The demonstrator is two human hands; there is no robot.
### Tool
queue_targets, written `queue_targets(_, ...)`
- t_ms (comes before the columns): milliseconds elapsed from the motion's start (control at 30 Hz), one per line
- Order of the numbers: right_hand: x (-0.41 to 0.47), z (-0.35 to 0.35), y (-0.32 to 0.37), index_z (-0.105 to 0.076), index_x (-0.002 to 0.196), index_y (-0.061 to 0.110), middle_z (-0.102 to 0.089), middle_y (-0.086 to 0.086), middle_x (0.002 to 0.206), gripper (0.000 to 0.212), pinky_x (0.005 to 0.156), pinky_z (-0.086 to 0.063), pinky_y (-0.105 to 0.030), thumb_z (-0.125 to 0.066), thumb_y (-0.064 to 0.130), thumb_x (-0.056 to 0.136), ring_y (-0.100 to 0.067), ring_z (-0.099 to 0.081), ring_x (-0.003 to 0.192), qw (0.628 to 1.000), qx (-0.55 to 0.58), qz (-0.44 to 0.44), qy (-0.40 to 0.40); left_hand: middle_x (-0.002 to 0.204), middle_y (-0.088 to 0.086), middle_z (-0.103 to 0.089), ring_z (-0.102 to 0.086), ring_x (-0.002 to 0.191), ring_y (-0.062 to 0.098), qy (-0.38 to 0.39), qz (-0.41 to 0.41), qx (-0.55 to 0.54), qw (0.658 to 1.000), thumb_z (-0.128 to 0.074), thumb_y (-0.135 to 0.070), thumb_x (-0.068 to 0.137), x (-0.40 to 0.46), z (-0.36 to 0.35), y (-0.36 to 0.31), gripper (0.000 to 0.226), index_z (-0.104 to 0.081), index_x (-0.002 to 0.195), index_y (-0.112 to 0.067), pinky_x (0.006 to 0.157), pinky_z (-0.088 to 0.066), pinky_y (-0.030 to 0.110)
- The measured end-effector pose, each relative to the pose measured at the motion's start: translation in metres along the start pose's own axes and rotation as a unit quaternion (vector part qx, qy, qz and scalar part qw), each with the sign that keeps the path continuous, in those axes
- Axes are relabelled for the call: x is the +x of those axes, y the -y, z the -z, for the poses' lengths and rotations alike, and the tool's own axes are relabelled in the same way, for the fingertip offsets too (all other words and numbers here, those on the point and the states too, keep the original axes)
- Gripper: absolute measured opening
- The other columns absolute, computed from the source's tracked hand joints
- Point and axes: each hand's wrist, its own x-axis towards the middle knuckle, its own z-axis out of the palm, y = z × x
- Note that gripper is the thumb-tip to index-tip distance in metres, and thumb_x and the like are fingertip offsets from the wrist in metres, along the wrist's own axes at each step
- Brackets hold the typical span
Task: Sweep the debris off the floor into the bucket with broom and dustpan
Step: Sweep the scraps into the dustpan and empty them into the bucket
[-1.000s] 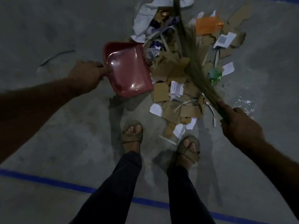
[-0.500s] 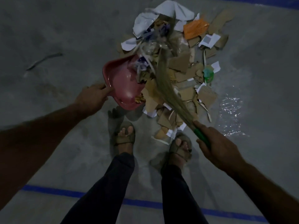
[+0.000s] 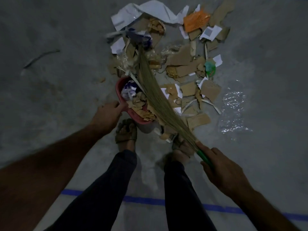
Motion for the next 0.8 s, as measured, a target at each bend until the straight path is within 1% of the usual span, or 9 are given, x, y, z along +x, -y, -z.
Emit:
queue_targets(133, -0.009, -0.001, 0.012, -0.018, 0.155, 0.044, -0.049, 0.009, 0.105, 0.074, 0.052, -0.038, -0.021, -0.059, 0.032, 0.094, -0.015, -0.057, 0.079, 1.000, 0.009, -0.002, 0.003, 0.099, 0.015, -0.053, -0.052, 0.080, 0.031, -0.006, 0.039, -0.048, 0.998, -0.058, -0.014, 0.096, -0.015, 0.000, -0.023, 0.041, -0.048, 0.136, -0.016, 0.064, -0.046, 0.041)
queue_targets(233, -0.032, 0.001, 0.027, -0.021, 0.155, 0.040, -0.049, 0.005, 0.101, 0.075, 0.049, -0.035, -0.021, -0.061, 0.030, 0.093, -0.017, -0.055, 0.070, 0.999, 0.033, 0.000, -0.001, 0.104, 0.011, -0.051, -0.049, 0.084, 0.026, -0.016, 0.064, -0.092, 0.994, -0.048, -0.024, 0.099, -0.036, 0.011, -0.040, 0.036, -0.044, 0.135, -0.021, 0.068, -0.045, 0.037)
queue_targets(300, -0.054, 0.004, 0.035, -0.015, 0.155, 0.044, -0.046, 0.006, 0.099, 0.079, 0.050, -0.045, -0.032, -0.061, 0.031, 0.092, -0.020, -0.055, 0.067, 0.998, 0.056, -0.005, 0.004, 0.104, 0.008, -0.050, -0.047, 0.085, 0.022, -0.023, 0.073, -0.101, 0.992, -0.046, -0.027, 0.100, -0.052, 0.020, -0.051, 0.033, -0.043, 0.133, -0.023, 0.069, -0.041, 0.034)
queue_targets(367, -0.081, 0.010, 0.044, -0.013, 0.153, 0.047, -0.046, 0.006, 0.099, 0.078, 0.053, -0.050, -0.038, -0.059, 0.032, 0.092, -0.021, -0.056, 0.068, 0.997, 0.075, -0.007, 0.006, 0.106, 0.007, -0.051, -0.050, 0.088, 0.023, -0.024, 0.082, -0.111, 0.990, -0.043, -0.031, 0.101, -0.072, 0.037, -0.063, 0.031, -0.044, 0.131, -0.026, 0.074, -0.045, 0.036)
queue_targets(433, -0.113, 0.021, 0.053, -0.016, 0.153, 0.045, -0.046, 0.006, 0.097, 0.075, 0.051, -0.048, -0.035, -0.058, 0.032, 0.093, -0.019, -0.055, 0.066, 0.997, 0.078, -0.008, 0.002, 0.106, 0.003, -0.054, -0.052, 0.090, 0.021, -0.035, 0.103, -0.134, 0.985, -0.034, -0.039, 0.103, -0.092, 0.059, -0.074, 0.030, -0.048, 0.128, -0.028, 0.078, -0.046, 0.037)
queue_targets(533, -0.165, 0.045, 0.067, -0.018, 0.154, 0.042, -0.044, 0.007, 0.097, 0.071, 0.050, -0.042, -0.027, -0.057, 0.033, 0.094, -0.015, -0.052, 0.065, 0.998, 0.056, -0.009, -0.006, 0.097, 0.005, -0.051, -0.054, 0.085, 0.028, -0.035, 0.091, -0.145, 0.985, -0.044, -0.031, 0.103, -0.132, 0.093, -0.096, 0.029, -0.044, 0.131, -0.025, 0.072, -0.044, 0.037)
queue_targets(633, -0.220, 0.072, 0.082, -0.010, 0.153, 0.046, -0.043, 0.008, 0.101, 0.071, 0.055, -0.046, -0.029, -0.051, 0.038, 0.096, -0.014, -0.055, 0.070, 0.999, 0.040, -0.026, -0.018, 0.095, 0.003, -0.055, -0.055, 0.085, 0.027, -0.049, 0.097, -0.155, 0.982, -0.035, -0.046, 0.103, -0.171, 0.139, -0.119, 0.032, -0.052, 0.125, -0.029, 0.075, -0.050, 0.042)
queue_targets(733, -0.272, 0.096, 0.096, -0.009, 0.153, 0.049, -0.043, 0.008, 0.101, 0.073, 0.053, -0.044, -0.028, -0.051, 0.037, 0.094, -0.014, -0.055, 0.070, 0.999, 0.011, -0.039, -0.030, 0.098, 0.005, -0.054, -0.054, 0.087, 0.028, -0.061, 0.090, -0.159, 0.981, -0.046, -0.030, 0.102, -0.214, 0.189, -0.147, 0.027, -0.051, 0.128, -0.029, 0.074, -0.050, 0.043)
queue_targets(800, -0.308, 0.105, 0.103, -0.017, 0.154, 0.046, -0.045, 0.007, 0.098, 0.077, 0.047, -0.039, -0.025, -0.058, 0.031, 0.090, -0.013, -0.052, 0.062, 0.998, -0.002, -0.033, -0.050, 0.101, 0.007, -0.054, -0.052, 0.086, 0.027, -0.082, 0.057, -0.117, 0.988, -0.052, -0.022, 0.097, -0.244, 0.217, -0.162, 0.037, -0.048, 0.133, -0.027, 0.068, -0.047, 0.038)
